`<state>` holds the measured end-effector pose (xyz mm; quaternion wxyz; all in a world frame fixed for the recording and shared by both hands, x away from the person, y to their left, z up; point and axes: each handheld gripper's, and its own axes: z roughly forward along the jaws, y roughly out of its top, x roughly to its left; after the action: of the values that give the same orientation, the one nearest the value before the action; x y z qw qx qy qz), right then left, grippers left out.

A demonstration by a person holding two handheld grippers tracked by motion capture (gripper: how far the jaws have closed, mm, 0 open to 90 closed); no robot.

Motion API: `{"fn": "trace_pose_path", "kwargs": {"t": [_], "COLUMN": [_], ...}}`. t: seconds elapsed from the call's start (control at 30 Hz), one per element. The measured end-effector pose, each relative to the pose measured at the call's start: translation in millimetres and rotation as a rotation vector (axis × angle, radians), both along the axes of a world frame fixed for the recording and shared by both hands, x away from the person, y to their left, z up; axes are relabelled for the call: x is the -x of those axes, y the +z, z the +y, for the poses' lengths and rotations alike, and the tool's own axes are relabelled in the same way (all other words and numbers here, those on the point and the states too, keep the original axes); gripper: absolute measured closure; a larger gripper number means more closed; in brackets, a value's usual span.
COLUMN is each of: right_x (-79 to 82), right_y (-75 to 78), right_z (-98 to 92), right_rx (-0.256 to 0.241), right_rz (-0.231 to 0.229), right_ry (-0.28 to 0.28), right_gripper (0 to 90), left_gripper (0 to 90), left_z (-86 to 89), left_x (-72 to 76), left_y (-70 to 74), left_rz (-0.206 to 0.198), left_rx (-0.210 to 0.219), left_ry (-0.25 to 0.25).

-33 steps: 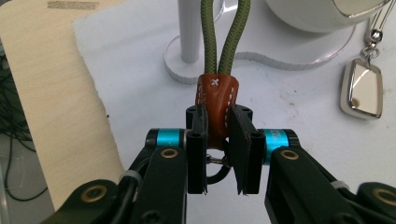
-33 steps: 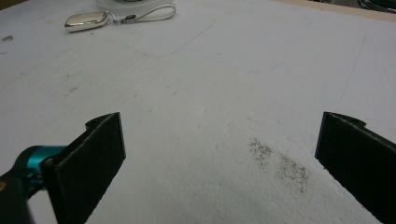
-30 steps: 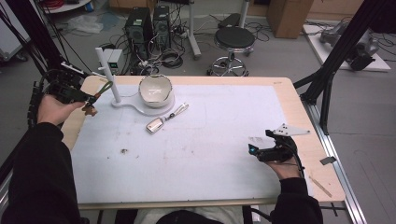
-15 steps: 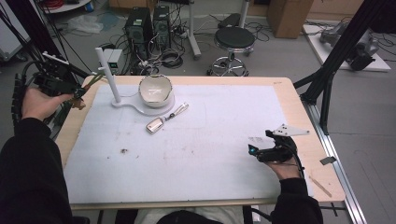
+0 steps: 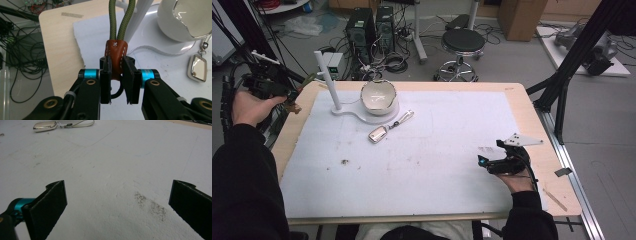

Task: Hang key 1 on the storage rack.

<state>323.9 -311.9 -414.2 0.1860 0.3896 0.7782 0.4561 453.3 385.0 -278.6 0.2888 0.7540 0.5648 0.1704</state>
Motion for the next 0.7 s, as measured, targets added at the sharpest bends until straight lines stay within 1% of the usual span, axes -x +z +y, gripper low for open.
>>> {"fn": "trace_pose_path", "kwargs": {"t": [0.07, 0.13, 0.17, 0.3, 0.37, 0.47, 0.63, 0.7], "right_x": [0.0, 0.2, 0.4, 0.4, 0.4, 0.7, 1.1, 1.2], "right_y": [-0.5, -0.8, -0.8, -0.7, -1.0, -1.6, -1.5, -1.4], "right_z": [-0.6, -1.1, -1.3, -1.6, -1.9, -2.8, -2.7, -3.0], "right_rx": [0.004, 0.004, 0.003, 0.002, 0.003, 0.006, 0.004, 0.006], "right_rz": [-0.002, 0.002, 0.002, 0.001, 0.000, 0.005, 0.003, 0.003], "right_ry": [0.000, -0.002, -0.002, -0.005, -0.005, -0.008, -0.009, -0.007], "right_gripper": [0.6, 0.5, 0.6, 0.6, 0.5, 0.6, 0.6, 0.5], "left_gripper": [77.3, 77.3, 77.3, 77.2, 77.3, 77.3, 77.2, 77.2], "left_z": [0.9, 1.1, 0.8, -1.8, -2.4, -7.2, -10.3, -12.4], "left_x": [-1.6, -3.7, -4.8, -8.5, -10.4, -12.9, -14.3, -15.4], "left_y": [-1.8, -3.2, -4.1, -7.3, -8.5, -11.6, -12.7, -13.7], "left_rz": [0.013, 0.014, 0.020, 0.030, 0.032, 0.044, 0.043, 0.048], "left_rx": [0.000, 0.001, 0.009, 0.003, 0.009, 0.003, 0.006, -0.001], "left_ry": [0.003, 0.009, 0.007, 0.002, 0.009, -0.013, -0.017, -0.024]}}
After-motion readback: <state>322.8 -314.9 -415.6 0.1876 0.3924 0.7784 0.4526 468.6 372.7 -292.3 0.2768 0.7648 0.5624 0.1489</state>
